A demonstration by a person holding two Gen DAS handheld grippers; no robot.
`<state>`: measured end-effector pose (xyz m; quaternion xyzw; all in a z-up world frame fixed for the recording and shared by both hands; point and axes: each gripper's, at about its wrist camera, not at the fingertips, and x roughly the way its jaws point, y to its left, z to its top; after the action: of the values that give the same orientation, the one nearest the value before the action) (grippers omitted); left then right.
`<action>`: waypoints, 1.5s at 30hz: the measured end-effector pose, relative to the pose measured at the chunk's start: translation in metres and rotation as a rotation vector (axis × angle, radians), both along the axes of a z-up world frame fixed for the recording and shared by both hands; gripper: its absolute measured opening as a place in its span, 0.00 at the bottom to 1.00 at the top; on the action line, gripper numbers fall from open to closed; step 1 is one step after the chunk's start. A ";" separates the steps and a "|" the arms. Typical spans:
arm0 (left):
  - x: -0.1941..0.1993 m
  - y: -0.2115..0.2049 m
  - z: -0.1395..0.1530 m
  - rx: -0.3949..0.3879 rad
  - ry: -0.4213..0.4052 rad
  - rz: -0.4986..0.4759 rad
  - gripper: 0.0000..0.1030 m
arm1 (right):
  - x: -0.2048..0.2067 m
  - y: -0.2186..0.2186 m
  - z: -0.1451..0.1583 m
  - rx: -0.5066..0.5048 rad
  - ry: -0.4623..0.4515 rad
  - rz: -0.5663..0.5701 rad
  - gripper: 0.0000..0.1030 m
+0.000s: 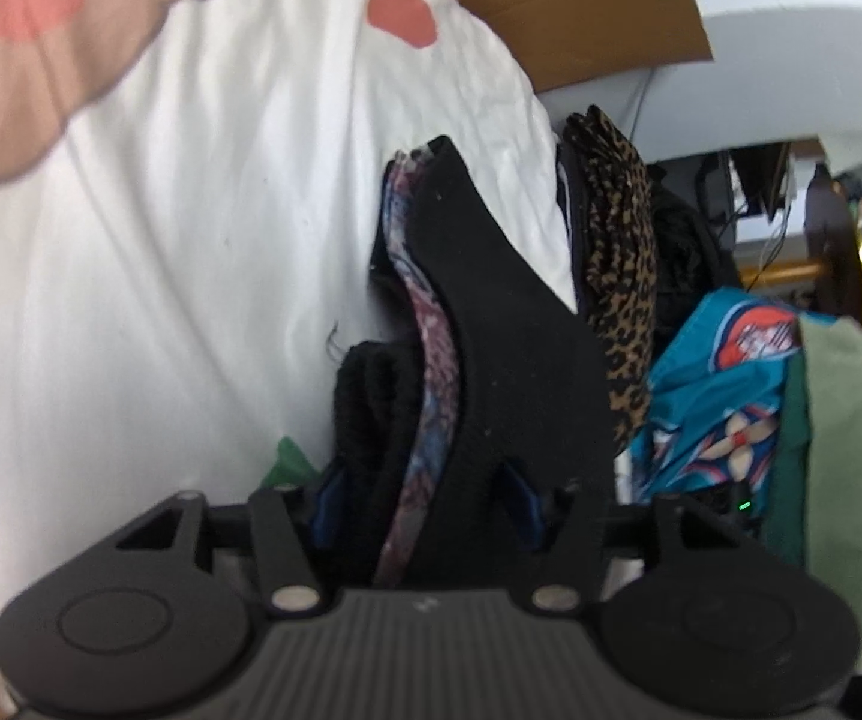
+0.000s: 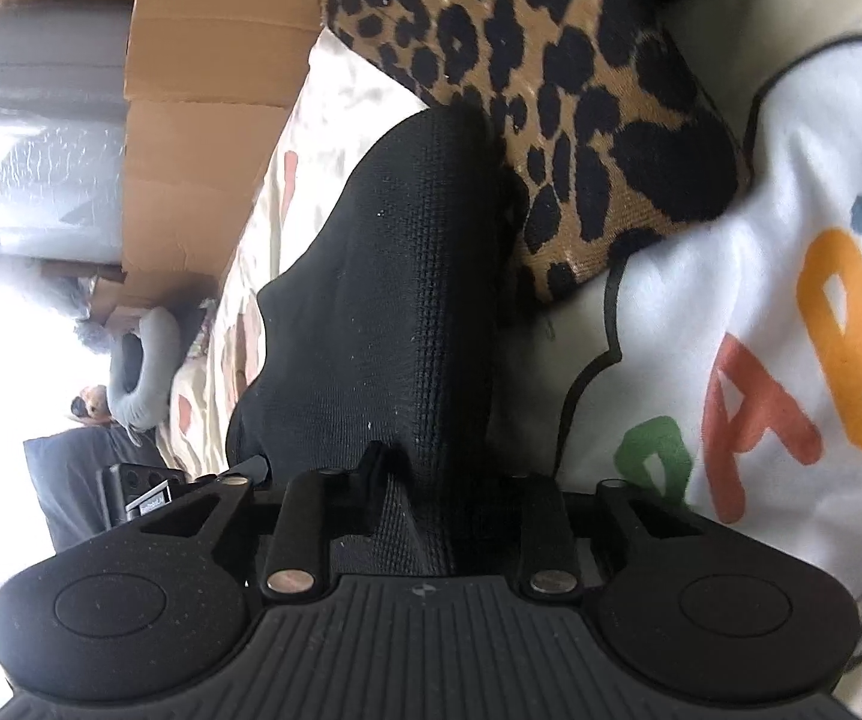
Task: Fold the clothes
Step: 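Close both grippers on the folded black shorts strip, then lift and carry the folded shorts with both grippers toward the clothes pile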
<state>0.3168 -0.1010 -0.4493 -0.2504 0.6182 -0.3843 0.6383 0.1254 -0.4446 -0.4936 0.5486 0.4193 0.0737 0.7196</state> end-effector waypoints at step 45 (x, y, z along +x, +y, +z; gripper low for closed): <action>-0.063 -0.049 0.301 0.329 -0.386 0.118 0.27 | 0.017 0.035 0.272 -0.476 -0.151 0.083 0.07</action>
<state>0.2534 -0.1503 -0.1480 -0.1006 0.5236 -0.2813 0.7979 0.1420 -0.4100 -0.2213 0.3389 0.3922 0.0432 0.8541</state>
